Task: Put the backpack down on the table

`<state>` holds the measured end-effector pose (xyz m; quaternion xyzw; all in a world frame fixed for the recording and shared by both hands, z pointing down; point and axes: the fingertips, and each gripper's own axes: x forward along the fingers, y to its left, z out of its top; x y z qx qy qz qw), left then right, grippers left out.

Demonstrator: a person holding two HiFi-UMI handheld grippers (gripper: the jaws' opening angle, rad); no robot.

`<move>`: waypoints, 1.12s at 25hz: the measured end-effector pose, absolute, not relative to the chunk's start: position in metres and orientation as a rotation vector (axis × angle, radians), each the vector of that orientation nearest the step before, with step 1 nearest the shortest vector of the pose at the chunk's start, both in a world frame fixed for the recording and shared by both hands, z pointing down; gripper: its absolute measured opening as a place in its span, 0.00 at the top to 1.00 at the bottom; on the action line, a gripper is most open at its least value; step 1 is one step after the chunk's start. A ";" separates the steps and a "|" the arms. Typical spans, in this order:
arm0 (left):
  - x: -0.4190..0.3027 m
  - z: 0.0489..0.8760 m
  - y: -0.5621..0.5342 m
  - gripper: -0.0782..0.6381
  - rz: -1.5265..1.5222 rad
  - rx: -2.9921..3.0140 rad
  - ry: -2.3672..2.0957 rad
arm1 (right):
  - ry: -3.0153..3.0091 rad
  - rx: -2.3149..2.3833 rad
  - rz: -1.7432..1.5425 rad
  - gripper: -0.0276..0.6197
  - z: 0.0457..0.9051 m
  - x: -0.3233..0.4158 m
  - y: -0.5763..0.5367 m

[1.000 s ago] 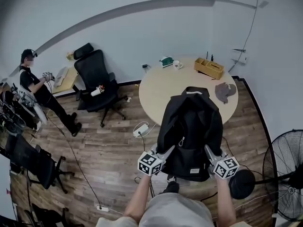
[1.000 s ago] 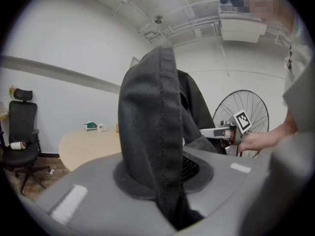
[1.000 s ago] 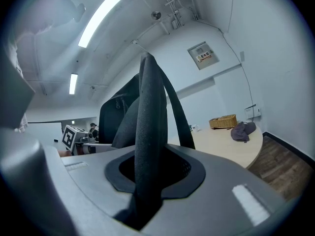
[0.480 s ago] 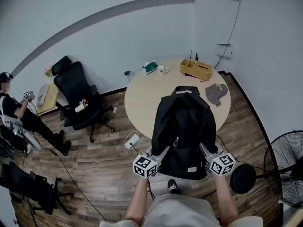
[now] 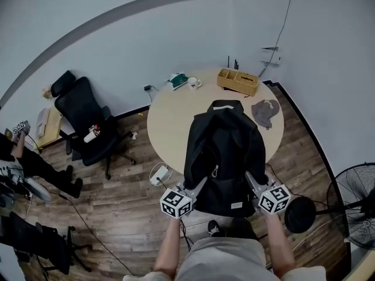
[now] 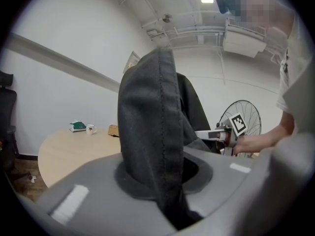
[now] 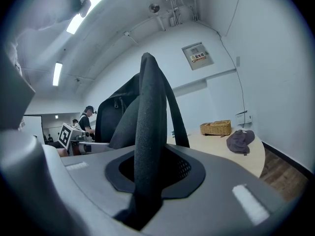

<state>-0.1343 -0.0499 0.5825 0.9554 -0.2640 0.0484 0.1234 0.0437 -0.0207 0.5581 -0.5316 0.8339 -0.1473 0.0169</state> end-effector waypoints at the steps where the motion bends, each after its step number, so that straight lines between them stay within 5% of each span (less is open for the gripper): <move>1: -0.134 0.581 -0.053 0.73 0.144 2.790 -0.771 | 2.593 -1.649 -0.454 0.85 0.557 0.043 -0.024; 28: -0.094 0.467 -0.270 0.74 0.142 2.879 -1.138 | 2.683 -1.331 -0.195 0.85 0.457 0.083 -0.279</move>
